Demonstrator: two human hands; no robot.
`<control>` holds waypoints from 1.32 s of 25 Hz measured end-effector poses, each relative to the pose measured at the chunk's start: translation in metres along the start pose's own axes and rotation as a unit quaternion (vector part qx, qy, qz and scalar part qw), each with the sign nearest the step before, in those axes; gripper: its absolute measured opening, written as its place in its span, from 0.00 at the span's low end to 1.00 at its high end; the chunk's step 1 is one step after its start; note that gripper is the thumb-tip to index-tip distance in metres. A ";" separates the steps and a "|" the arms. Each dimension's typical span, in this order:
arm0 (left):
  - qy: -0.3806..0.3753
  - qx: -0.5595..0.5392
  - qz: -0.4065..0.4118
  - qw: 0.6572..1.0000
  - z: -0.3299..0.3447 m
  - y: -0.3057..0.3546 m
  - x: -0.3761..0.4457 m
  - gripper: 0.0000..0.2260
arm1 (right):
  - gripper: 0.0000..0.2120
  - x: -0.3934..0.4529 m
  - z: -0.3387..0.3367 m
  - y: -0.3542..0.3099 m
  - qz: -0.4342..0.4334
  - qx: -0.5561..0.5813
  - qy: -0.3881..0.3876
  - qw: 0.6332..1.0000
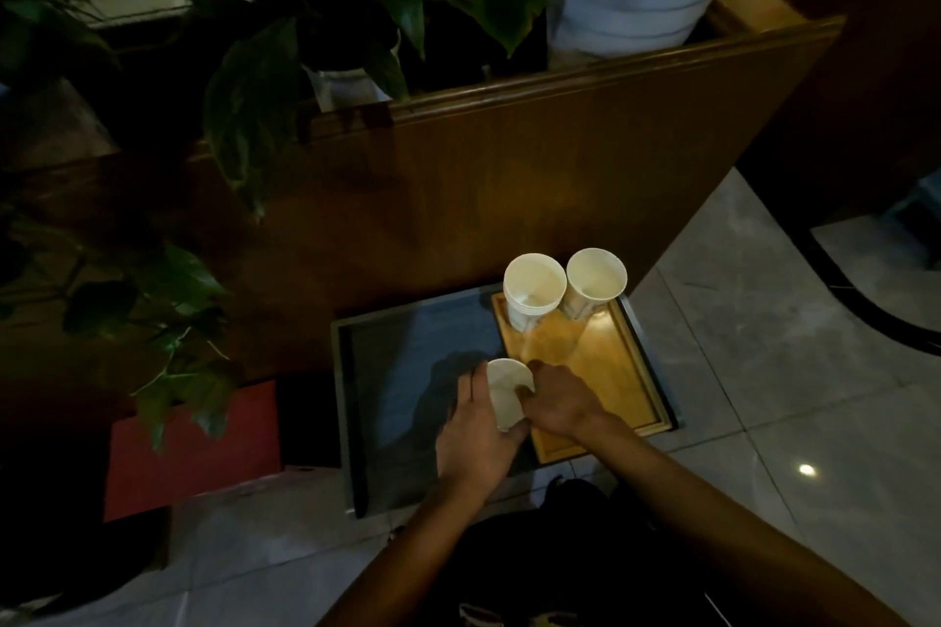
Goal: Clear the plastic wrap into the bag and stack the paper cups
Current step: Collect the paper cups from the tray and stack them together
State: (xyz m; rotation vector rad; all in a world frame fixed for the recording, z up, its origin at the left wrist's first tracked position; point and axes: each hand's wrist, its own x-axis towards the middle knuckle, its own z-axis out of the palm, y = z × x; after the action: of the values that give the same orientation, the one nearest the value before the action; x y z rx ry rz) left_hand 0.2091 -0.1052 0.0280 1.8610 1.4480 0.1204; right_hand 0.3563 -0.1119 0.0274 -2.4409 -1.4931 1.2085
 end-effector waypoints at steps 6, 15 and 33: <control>-0.044 -0.201 0.013 0.978 -0.012 -0.032 -0.003 0.53 | 0.11 -0.001 -0.027 0.021 0.027 0.151 -0.093 0.984; -0.104 -0.113 0.010 0.988 -0.012 -0.031 -0.017 0.40 | 0.10 -0.019 -0.040 0.020 0.093 0.252 -0.185 0.945; -0.160 0.010 0.006 0.987 -0.013 -0.022 -0.022 0.41 | 0.20 -0.030 -0.015 0.024 0.010 0.365 -0.106 0.925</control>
State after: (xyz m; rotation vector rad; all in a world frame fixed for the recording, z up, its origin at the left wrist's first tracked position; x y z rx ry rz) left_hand 0.1775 -0.1159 0.0319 1.8087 1.2195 -0.1815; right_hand 0.3770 -0.1431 0.0465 -1.8627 -0.8080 1.6852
